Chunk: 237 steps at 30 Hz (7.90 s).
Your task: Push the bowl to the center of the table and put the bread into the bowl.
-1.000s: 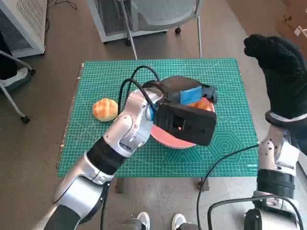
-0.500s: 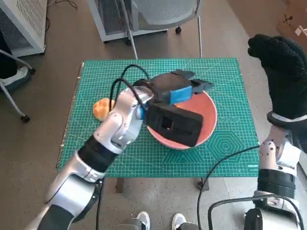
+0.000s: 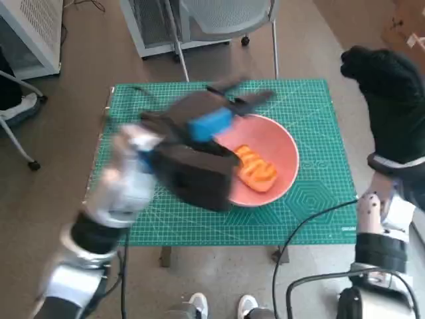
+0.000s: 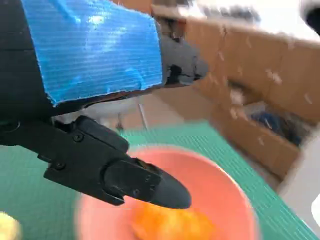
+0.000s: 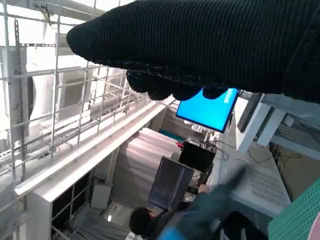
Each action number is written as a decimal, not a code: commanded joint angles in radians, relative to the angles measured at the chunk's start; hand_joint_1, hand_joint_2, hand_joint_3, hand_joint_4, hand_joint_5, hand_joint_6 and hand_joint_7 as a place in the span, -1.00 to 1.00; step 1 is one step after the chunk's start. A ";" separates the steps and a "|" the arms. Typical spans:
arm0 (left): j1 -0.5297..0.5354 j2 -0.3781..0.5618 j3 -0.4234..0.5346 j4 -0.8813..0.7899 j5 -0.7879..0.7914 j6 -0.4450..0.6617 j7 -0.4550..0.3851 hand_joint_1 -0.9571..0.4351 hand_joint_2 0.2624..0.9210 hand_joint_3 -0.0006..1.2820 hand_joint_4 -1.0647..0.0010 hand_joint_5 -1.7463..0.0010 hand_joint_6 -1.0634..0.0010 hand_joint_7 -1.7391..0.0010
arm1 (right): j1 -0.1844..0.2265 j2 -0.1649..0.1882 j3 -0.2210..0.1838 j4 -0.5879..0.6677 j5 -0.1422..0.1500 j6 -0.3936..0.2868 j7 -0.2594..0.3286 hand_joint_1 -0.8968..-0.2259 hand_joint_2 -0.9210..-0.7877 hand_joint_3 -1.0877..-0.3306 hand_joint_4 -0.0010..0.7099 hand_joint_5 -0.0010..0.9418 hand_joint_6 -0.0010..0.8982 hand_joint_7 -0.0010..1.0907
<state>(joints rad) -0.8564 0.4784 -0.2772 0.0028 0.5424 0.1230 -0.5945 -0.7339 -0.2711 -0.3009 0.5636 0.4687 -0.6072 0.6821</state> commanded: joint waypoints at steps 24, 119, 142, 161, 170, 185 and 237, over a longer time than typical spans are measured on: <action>-0.008 0.225 0.030 0.227 0.074 0.234 -0.109 -0.19 0.37 -0.99 1.00 1.00 0.66 1.00 | -0.005 -0.013 -0.009 0.038 -0.004 -0.006 0.021 -0.30 -1.00 -0.06 -0.11 -1.00 -0.06 -1.00; -0.049 0.013 -0.051 -0.086 0.132 0.201 0.058 0.38 0.79 -0.78 -0.41 -0.40 -0.35 -0.10 | 0.012 -0.019 0.004 -0.007 0.000 0.010 0.016 -0.31 -1.00 -0.07 -0.11 -1.00 -0.06 -1.00; -0.118 -0.183 -0.248 0.109 0.185 0.035 0.062 0.38 0.98 -0.91 -0.37 -0.37 -0.19 -0.25 | 0.029 -0.010 0.007 -0.032 0.002 0.016 0.011 -0.30 -1.00 -0.08 -0.10 -1.00 -0.06 -1.00; -0.110 -0.224 -0.222 0.326 0.070 -0.013 0.036 -0.02 0.65 -0.96 0.90 0.97 0.49 0.96 | 0.053 -0.024 0.003 -0.082 -0.019 0.025 -0.029 -0.30 -1.00 -0.06 -0.10 -0.99 -0.06 -0.99; -0.103 -0.211 -0.185 0.392 0.019 -0.102 0.055 -0.18 0.65 -0.98 1.00 1.00 0.62 1.00 | 0.045 -0.033 0.005 -0.072 -0.027 0.018 -0.041 -0.30 -1.00 -0.06 -0.09 -0.99 -0.05 -0.99; -0.074 -0.152 -0.085 0.410 -0.156 -0.257 -0.012 -0.32 0.70 -0.98 1.00 1.00 0.73 1.00 | 0.042 -0.023 0.016 -0.085 -0.041 0.017 -0.058 -0.29 -1.00 -0.06 -0.08 -0.99 -0.05 -0.99; 0.097 -0.307 0.440 0.353 -0.812 -0.516 0.170 -0.59 1.00 -0.34 1.00 1.00 1.00 0.66 | -0.077 -0.024 0.072 -0.094 -0.120 0.109 -0.161 -0.43 -1.00 0.03 -0.04 -1.00 -0.03 -1.00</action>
<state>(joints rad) -0.7630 0.1624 0.1635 0.3730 -0.2777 -0.3805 -0.4319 -0.8058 -0.2900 -0.2341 0.4629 0.3660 -0.5121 0.5326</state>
